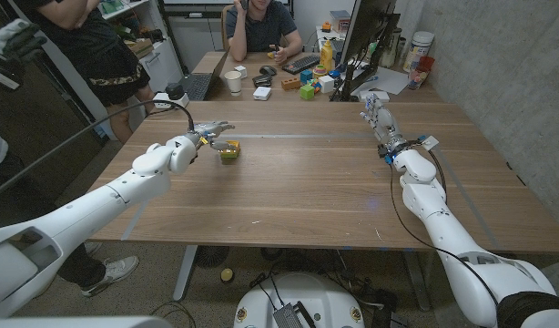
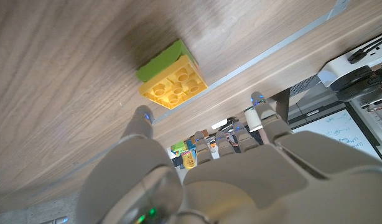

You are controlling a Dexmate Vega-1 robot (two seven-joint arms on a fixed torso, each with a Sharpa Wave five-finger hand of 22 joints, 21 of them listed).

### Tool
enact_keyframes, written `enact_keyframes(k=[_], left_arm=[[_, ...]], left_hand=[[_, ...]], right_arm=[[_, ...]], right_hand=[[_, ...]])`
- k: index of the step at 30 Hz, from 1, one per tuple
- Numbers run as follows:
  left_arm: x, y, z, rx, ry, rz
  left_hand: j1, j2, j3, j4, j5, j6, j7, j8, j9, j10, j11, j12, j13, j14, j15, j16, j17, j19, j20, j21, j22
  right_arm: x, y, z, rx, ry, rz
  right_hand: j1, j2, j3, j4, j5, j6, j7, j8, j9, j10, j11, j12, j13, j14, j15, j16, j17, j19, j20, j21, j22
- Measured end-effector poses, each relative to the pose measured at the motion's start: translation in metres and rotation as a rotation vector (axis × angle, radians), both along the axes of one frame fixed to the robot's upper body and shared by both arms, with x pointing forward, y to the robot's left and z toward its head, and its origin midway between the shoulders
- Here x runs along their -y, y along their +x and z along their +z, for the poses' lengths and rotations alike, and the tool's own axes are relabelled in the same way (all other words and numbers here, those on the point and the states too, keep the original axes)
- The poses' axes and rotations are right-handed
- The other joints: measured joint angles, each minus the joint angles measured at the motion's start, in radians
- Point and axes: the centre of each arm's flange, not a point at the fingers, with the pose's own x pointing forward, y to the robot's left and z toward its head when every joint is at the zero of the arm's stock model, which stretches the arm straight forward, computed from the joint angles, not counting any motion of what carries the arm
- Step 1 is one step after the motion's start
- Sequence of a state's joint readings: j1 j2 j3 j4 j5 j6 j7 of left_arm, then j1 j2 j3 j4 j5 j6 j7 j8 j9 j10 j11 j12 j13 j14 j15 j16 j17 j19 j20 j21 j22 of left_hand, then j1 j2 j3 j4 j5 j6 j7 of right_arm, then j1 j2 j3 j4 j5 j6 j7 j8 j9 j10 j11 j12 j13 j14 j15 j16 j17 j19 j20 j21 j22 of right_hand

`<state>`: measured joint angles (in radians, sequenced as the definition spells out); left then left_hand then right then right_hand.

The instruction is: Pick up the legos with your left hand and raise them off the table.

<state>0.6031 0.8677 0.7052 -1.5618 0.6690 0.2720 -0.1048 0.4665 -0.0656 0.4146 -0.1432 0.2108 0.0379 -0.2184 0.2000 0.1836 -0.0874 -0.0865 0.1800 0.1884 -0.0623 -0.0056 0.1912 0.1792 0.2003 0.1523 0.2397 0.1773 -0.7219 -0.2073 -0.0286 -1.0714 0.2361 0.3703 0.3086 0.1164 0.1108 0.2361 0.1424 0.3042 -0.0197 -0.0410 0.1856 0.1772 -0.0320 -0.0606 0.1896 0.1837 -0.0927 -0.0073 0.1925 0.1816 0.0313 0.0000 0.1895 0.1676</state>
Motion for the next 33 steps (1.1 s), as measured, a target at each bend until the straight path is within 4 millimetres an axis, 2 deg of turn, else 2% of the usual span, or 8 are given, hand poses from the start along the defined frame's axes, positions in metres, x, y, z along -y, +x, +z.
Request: enact_keyframes(k=[12, 20, 24, 33], left_arm=[[0.008, 0.014, -0.008, -0.033, 0.0, -0.025], [0.015, 0.02, -0.014, -0.064, 0.012, -0.041], [0.017, 0.02, -0.016, -0.077, 0.019, -0.046], [0.025, 0.018, -0.017, -0.097, 0.064, -0.05]], left_hand=[[0.005, 0.005, -0.003, 0.003, 0.0, -0.006, 0.0, 0.0, 0.0, 0.0, 0.0, 0.0, 0.0, 0.0, 0.0, 0.0, 0.0, 0.004, 0.004, 0.0, 0.0], [0.017, 0.001, -0.006, -0.001, 0.0, -0.01, -0.003, 0.0, 0.005, 0.0, 0.0, 0.009, 0.0, 0.019, 0.011, 0.006, 0.0, 0.042, 0.002, 0.0, 0.002], [0.032, -0.002, -0.01, -0.004, 0.0, -0.015, -0.001, 0.0, 0.005, 0.004, 0.001, 0.012, 0.0, 0.039, 0.016, 0.012, 0.0, 0.072, 0.004, 0.003, 0.002], [0.114, -0.015, -0.024, -0.018, 0.0, -0.002, 0.0, 0.01, 0.005, 0.085, -0.012, 0.032, 0.0, 0.142, 0.006, 0.028, -0.003, 0.192, -0.013, 0.027, 0.002]], right_arm=[[-0.002, 0.003, 0.004, 0.006, -0.016, 0.001], [-0.002, 0.004, 0.006, 0.011, -0.021, 0.004], [-0.003, 0.005, 0.006, 0.011, -0.021, 0.005], [-0.003, 0.005, 0.006, 0.013, -0.023, 0.006]], right_hand=[[0.004, 0.004, 0.0, 0.0, 0.0, 0.0, 0.0, 0.0, 0.002, 0.0, 0.0, 0.0, 0.0, 0.0, 0.0, 0.0, 0.0, 0.0, 0.0, 0.0, 0.0], [0.004, 0.004, 0.0, 0.0, 0.0, 0.0, 0.0, 0.0, 0.002, 0.004, 0.004, 0.0, 0.0, 0.0, 0.0, 0.0, 0.0, 0.006, -0.006, 0.0, 0.0], [0.004, 0.004, 0.0, 0.0, 0.0, 0.0, 0.0, 0.0, 0.002, 0.004, 0.004, 0.0, 0.0, 0.004, 0.004, 0.0, 0.0, 0.006, -0.006, 0.0, 0.0], [0.004, 0.004, 0.0, 0.0, 0.0, 0.006, -0.006, 0.0, 0.002, 0.01, 0.005, 0.0, 0.0, 0.013, 0.002, 0.0, 0.0, 0.006, -0.006, 0.0, 0.0]])
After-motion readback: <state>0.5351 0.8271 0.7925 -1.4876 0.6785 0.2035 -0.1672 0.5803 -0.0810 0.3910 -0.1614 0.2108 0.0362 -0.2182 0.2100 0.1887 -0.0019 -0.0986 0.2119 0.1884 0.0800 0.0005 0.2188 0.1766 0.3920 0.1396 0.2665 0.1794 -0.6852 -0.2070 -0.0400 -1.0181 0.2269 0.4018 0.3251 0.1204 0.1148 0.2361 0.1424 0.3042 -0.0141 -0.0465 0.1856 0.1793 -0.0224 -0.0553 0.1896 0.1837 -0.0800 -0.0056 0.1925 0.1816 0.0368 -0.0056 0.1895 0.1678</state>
